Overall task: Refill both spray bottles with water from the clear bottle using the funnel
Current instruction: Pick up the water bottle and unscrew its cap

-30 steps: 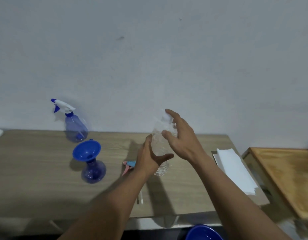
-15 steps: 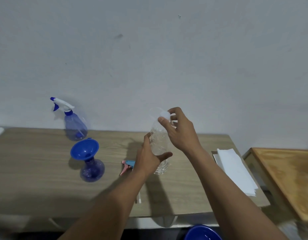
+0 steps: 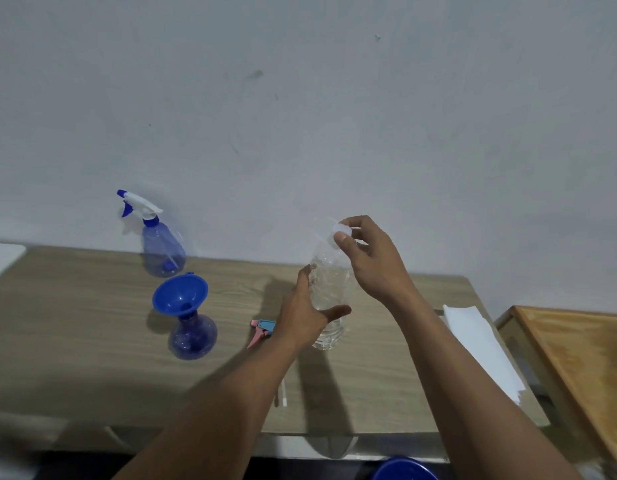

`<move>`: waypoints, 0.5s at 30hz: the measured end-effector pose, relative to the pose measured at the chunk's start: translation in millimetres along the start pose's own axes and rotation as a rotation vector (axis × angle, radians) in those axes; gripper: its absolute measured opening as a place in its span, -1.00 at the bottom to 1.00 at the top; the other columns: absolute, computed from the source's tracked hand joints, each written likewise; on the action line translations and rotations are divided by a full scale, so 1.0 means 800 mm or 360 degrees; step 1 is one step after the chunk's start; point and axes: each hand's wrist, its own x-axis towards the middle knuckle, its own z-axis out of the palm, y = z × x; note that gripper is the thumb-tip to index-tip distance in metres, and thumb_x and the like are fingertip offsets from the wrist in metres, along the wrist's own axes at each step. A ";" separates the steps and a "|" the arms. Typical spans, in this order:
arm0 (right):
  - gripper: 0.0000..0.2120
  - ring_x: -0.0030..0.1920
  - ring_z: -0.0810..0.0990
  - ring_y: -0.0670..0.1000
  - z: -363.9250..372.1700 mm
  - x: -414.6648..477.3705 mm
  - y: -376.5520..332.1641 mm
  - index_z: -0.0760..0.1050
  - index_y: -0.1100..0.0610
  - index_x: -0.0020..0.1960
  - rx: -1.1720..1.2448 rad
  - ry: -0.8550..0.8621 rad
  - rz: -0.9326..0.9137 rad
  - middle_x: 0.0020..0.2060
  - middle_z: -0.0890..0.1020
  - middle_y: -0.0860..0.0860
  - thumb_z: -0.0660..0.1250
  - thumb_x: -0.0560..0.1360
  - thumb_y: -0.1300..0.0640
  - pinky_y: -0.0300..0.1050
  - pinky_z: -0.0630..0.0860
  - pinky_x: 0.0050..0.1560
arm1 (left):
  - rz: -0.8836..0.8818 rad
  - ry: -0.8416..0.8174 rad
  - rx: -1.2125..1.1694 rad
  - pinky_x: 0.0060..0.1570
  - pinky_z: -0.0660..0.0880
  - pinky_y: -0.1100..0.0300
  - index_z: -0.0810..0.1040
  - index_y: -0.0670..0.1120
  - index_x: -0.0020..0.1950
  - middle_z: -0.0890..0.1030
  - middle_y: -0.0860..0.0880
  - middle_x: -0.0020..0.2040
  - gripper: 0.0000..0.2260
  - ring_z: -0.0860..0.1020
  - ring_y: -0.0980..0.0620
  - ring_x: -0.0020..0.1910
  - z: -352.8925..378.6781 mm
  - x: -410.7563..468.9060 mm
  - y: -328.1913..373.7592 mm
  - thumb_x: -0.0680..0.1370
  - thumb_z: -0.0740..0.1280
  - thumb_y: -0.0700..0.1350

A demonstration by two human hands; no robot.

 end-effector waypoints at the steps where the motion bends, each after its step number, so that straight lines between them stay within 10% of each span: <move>1: -0.84 0.08 0.64 -0.07 0.000 0.001 0.000 0.51 -0.01 0.19 -0.0005 -0.0021 -0.0008 0.09 0.65 -0.07 0.30 0.64 0.01 -0.19 0.47 -0.03 | -0.0003 0.0008 -0.0004 0.31 0.48 -0.07 0.16 0.21 0.45 0.49 0.07 0.40 -0.03 0.46 -0.01 0.38 0.000 0.000 0.000 0.18 0.60 0.31; 15: -0.81 0.12 0.64 -0.04 0.002 -0.001 0.007 0.46 -0.01 0.17 0.0022 0.0051 -0.0006 0.09 0.64 -0.08 0.35 0.60 -0.03 -0.14 0.49 0.02 | 0.0022 -0.0015 -0.0010 0.34 0.46 -0.05 0.20 0.18 0.47 0.47 0.08 0.42 -0.04 0.44 0.01 0.40 0.003 0.001 -0.001 0.20 0.62 0.27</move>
